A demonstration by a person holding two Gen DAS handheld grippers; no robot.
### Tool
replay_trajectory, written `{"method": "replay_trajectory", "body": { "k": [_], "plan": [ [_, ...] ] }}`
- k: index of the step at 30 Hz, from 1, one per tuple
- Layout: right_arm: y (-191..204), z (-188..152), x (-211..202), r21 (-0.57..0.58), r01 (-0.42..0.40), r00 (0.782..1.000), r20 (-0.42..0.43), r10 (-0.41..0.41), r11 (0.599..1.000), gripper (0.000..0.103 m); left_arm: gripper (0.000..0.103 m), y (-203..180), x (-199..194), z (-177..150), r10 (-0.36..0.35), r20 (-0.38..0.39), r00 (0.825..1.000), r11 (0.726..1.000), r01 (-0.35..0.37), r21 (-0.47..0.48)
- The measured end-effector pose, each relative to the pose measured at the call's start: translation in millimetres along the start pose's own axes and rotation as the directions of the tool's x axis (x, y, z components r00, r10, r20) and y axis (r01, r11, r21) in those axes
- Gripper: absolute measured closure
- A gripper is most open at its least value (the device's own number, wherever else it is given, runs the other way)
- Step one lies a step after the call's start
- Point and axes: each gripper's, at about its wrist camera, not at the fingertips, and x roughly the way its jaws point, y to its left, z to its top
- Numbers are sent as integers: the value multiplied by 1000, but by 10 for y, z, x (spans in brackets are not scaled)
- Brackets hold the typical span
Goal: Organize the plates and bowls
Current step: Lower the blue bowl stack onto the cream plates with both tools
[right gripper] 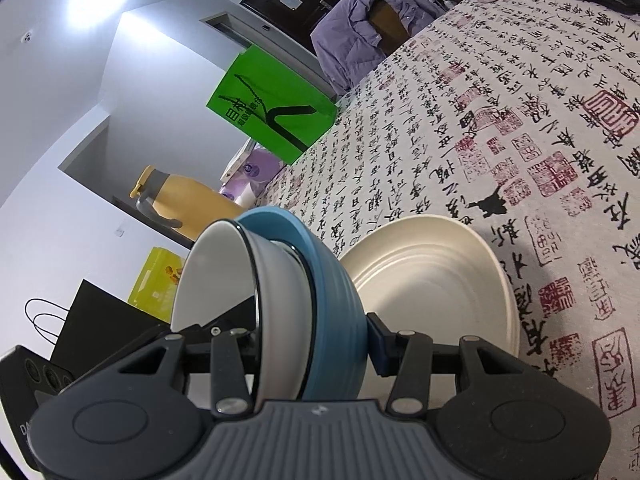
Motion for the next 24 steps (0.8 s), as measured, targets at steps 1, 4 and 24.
{"method": "replay_trajectory", "body": {
  "k": [1, 4, 24],
  "plan": [
    [-11, -2, -3, 1, 1, 1000, 0, -1, 1000, 57, 43, -4, 8, -5, -1, -2, 1000, 1000, 1, 0],
    [-38, 1, 6, 6, 3, 1000, 0, -3, 1000, 57, 43, -17, 39, -11, -3, -10, 1000, 1000, 3, 4],
    [-39, 6, 38, -76, 108, 994, 22, -106, 991, 57, 43, 23, 239, -71, -37, -64, 997, 999, 36, -25]
  ]
}}
